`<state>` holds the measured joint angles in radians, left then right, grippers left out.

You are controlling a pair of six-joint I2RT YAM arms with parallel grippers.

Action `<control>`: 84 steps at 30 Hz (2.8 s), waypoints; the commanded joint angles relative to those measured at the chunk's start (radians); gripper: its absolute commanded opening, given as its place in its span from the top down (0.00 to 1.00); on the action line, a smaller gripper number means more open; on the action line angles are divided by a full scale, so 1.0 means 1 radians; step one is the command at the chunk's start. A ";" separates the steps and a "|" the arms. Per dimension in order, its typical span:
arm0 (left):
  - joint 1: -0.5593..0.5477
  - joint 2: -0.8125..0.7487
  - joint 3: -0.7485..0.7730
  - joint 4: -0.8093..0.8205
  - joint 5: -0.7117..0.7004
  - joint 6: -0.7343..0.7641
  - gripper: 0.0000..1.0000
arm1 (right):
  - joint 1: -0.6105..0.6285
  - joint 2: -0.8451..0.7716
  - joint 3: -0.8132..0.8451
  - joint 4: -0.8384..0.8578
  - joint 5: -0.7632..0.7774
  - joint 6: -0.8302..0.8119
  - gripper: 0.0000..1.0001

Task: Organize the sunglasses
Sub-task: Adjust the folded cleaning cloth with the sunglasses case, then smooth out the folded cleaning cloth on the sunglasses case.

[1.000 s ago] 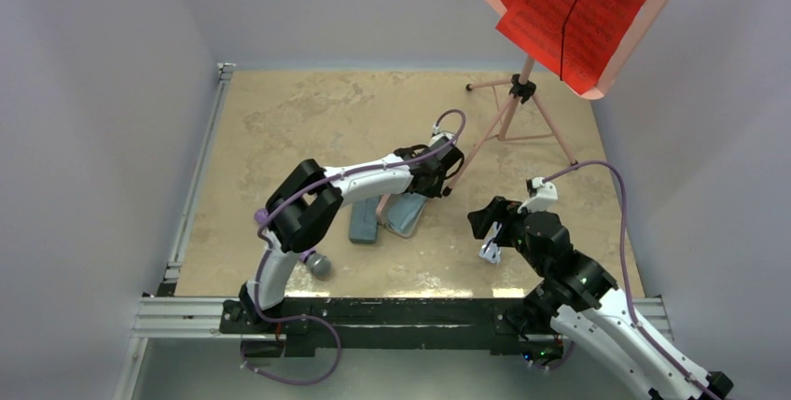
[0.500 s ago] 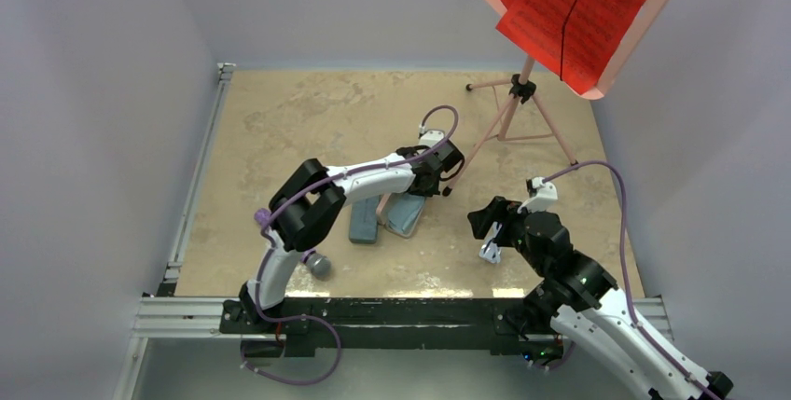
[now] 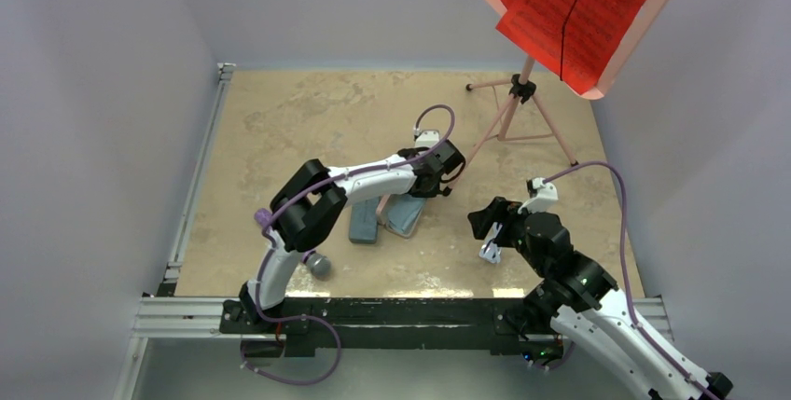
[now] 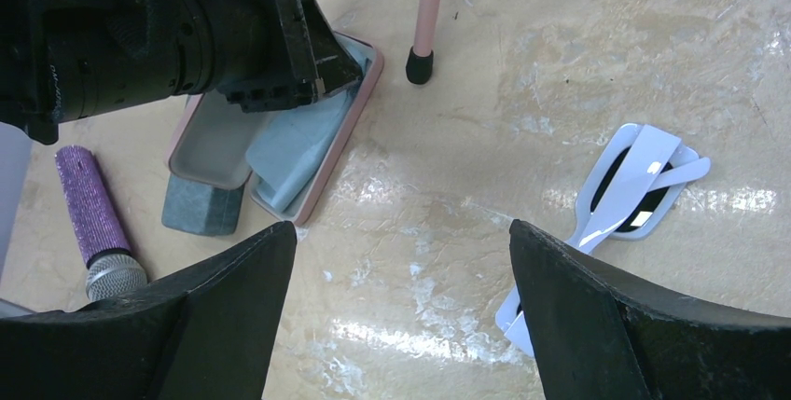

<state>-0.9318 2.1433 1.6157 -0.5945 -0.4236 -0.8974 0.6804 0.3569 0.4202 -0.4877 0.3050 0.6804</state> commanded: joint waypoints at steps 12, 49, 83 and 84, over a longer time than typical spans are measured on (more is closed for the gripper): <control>-0.051 -0.217 -0.107 0.074 0.059 0.023 0.36 | -0.001 -0.015 -0.006 -0.002 0.029 0.005 0.11; -0.105 -0.425 -0.440 0.237 0.174 0.049 0.30 | -0.001 0.011 -0.011 0.017 0.007 0.001 0.11; -0.187 -0.230 -0.304 0.029 -0.010 -0.014 0.57 | -0.001 0.006 -0.012 0.010 0.013 0.007 0.12; -0.187 -0.223 -0.303 0.031 -0.006 -0.013 0.59 | -0.001 0.003 -0.012 0.009 0.013 0.008 0.12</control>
<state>-1.1110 1.8938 1.2739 -0.5640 -0.4145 -0.8932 0.6804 0.3683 0.4088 -0.5007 0.3031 0.6811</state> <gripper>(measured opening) 0.442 0.887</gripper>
